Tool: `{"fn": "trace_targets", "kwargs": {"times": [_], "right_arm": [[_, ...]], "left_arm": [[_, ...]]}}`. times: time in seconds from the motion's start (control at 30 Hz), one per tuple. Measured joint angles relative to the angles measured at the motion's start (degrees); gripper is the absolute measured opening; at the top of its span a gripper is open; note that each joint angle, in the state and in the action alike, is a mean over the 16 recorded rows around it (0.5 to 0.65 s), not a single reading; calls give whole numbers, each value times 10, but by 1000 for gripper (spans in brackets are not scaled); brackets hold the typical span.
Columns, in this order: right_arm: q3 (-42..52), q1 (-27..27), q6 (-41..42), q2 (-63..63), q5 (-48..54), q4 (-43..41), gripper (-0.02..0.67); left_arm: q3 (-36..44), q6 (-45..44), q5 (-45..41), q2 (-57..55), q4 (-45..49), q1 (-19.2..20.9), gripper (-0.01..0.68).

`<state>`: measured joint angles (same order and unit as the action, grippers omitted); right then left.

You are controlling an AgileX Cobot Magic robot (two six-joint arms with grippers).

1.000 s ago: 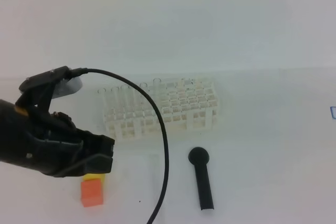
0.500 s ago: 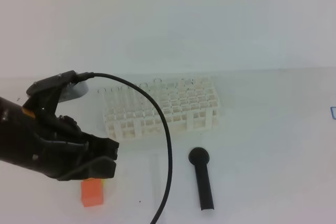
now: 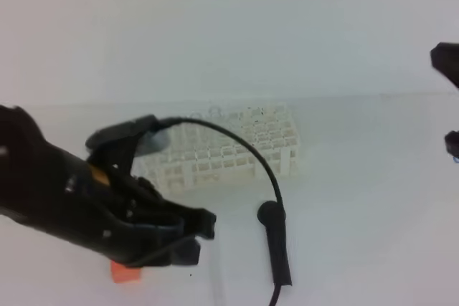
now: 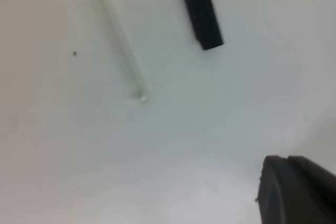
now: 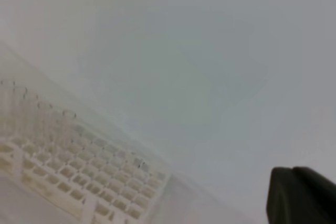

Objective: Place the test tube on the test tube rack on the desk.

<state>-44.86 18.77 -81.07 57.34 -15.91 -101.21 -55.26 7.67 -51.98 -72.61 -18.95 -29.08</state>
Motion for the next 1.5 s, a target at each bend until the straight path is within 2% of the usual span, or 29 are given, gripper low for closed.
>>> {"fn": "trace_targets", "kwargs": {"times": [0.27, 0.5, 0.67, 0.93, 1.07, 1.2, 1.5], "right_arm": [[7, 9, -104, 55, -63, 1, -1], [19, 9, -163, 84, -138, 0, -1], [26, 9, -170, 100, -147, -1, -1], [30, 9, -169, 109, -106, -1, -1], [30, 9, -170, 110, -94, -1, -1], [30, 9, -171, 110, -90, -1, -1], [30, 9, -174, 110, -93, -1, -1]], "left_arm": [[0, 90, -2, -21, 56, -32, 1], [0, 110, 17, -49, 65, -35, 18], [0, 120, 35, -79, 74, -49, 97], [-4, 211, 65, -150, 135, -84, 274], [-17, 256, 80, -193, 168, -99, 339], [-40, 290, 82, -239, 190, -103, 363], [-111, 289, 48, -332, 190, -103, 368]]}}
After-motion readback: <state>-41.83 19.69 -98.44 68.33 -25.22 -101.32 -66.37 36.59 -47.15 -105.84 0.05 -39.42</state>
